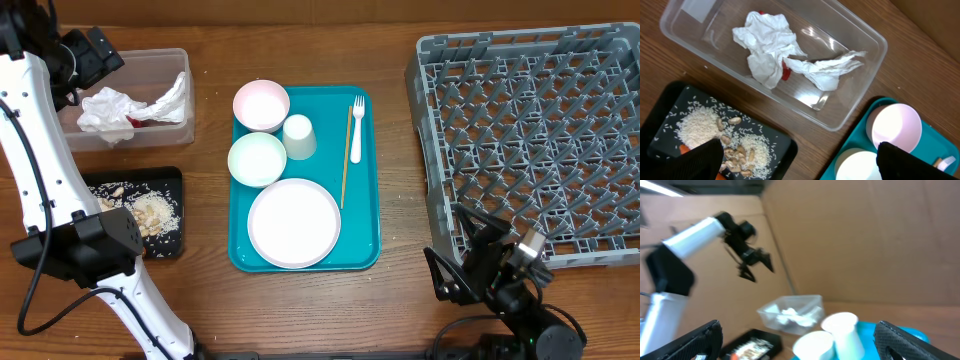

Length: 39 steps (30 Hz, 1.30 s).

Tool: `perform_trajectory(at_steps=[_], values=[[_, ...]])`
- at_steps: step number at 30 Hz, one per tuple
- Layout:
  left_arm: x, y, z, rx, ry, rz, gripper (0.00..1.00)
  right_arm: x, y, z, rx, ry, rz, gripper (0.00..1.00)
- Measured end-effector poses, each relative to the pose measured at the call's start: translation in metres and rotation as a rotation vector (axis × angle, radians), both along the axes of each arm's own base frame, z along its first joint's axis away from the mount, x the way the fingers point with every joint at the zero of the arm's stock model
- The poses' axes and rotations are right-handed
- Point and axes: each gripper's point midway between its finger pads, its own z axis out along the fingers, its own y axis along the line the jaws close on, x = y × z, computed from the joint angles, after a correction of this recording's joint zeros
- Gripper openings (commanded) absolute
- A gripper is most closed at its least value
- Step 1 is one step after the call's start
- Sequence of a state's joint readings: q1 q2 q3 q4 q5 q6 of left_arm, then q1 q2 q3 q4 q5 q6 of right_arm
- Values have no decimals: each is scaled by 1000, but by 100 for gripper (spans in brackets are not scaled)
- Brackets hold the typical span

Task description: Sort waste into correct bins and load items into the dishwasher rack

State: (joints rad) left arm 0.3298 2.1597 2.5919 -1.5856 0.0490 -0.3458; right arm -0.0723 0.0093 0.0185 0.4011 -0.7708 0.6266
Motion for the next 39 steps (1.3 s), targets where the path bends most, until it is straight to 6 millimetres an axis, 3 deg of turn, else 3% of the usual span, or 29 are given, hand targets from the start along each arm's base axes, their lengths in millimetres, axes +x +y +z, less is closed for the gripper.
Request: perform_trajectory(at_steps=[5,8,11,14,18,21,25,26,27,34,36,37,39], values=[[-3,4,-1,20,15,10,100,-3,2,6,40,58,38,100],[-3,5,-1,25,17,13,100,-4,4,23,20,116,35,100],[-3,5,-1,26,18,13,100,-6,4,54,-32,138,19,100],[-4,5,-1,28,19,14,100,-3,5,99,-101,109,-2,99],[-4,5,-1,28,19,14,100,24,6,136,-196,163,-6,100],[-4,5,-1,30,21,15,100,52,16,146,-263,246,44,100],[-4,6,-1,31,20,16,100,97,43,128,-370,403,98,100],[-4,6,-1,31,20,16,100,114,59,113,-433,468,105,100],[-4,6,-1,32,19,16,100,119,65,108,-454,484,107,100],[-4,6,-1,31,18,16,100,182,159,20,-742,603,76,100],[-4,6,-1,32,19,16,100,191,169,2,-773,616,67,100],[-4,6,0,32,18,16,100,202,178,-20,-802,635,50,100],[-4,6,-1,32,19,16,100,218,183,-42,-827,647,15,100]])
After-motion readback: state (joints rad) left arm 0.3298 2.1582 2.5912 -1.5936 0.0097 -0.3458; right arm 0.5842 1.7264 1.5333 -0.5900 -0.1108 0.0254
